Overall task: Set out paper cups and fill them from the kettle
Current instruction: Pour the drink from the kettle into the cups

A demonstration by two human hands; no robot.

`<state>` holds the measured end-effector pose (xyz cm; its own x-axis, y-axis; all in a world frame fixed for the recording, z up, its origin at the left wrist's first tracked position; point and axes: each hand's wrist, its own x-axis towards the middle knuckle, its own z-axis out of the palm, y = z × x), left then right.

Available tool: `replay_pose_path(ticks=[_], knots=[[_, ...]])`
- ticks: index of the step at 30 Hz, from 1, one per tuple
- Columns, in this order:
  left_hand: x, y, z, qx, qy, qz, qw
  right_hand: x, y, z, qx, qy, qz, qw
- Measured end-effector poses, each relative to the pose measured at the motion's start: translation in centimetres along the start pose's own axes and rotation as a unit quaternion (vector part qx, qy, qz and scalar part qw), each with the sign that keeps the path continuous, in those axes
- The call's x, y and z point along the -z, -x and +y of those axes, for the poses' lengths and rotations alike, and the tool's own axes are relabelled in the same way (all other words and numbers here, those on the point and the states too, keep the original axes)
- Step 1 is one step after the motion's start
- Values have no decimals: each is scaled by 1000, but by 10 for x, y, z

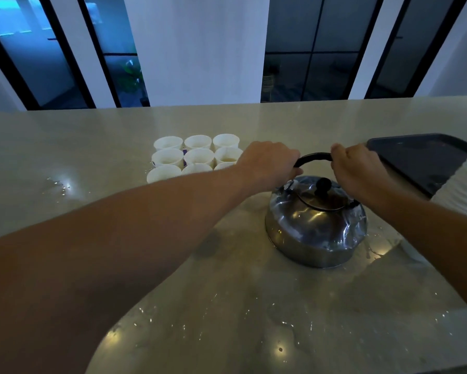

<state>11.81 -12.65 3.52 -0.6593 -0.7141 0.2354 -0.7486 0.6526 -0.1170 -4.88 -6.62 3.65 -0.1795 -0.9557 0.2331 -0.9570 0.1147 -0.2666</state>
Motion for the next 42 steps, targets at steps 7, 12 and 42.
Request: replay_pose_path(ticks=[7,12,42], knots=[[-19,58,26,147,249,67,955,-21,16,-2,-21,-42,179,983],[-10,164,34,227,371,196,879,-44,65,-45,90,-148,284,943],[-23,253,-79,360,499,197,763,-84,93,-199,160,-397,-104,898]])
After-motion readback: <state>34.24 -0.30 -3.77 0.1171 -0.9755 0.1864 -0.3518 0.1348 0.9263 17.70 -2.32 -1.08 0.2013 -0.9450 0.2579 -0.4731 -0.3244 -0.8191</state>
